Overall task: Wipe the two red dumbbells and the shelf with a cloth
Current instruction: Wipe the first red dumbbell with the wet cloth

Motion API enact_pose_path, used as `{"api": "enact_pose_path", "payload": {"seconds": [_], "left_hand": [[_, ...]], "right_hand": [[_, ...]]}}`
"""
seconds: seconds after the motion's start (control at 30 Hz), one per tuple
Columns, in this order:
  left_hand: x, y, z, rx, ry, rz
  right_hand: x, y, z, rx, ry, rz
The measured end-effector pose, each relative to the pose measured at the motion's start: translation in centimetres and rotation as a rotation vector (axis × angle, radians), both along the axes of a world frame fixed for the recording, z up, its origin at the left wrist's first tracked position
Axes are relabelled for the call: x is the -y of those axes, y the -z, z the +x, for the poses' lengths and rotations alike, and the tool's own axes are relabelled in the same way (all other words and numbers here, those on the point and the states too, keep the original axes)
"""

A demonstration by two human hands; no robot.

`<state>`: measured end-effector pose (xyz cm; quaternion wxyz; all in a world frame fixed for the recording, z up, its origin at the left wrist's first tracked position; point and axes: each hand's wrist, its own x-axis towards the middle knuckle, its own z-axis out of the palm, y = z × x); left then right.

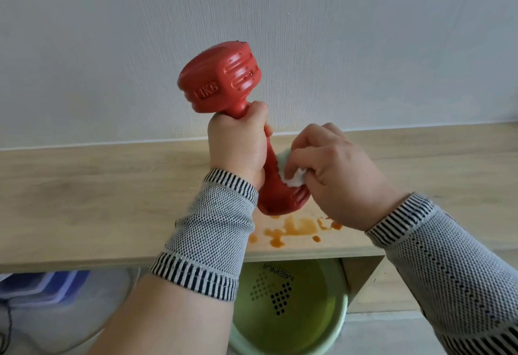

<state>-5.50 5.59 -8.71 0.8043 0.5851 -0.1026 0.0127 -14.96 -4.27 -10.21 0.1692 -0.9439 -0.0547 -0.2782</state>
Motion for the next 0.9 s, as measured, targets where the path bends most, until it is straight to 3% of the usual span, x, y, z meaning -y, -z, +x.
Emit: {"api": "enact_pose_path", "payload": {"seconds": [0.47, 0.6, 0.7, 0.9], "left_hand": [[-0.4, -0.2, 0.1, -0.039, 0.133, -0.117], [-1.1, -0.6, 0.8, -0.229, 0.181, -0.293], [-2.0, -1.0, 1.9, -0.357, 0.210, -0.452], [-3.0, -0.8, 2.5, -0.370, 0.146, -0.485]], "right_hand": [[1.6, -0.5, 0.3, -0.097, 0.101, 0.091], [3.2, -0.6, -0.2, -0.022, 0.256, 0.311], [3.6, -1.3, -0.9, 0.069, 0.238, 0.463], [1.7, -1.3, -1.3, 0.163, 0.121, 0.347]]}}
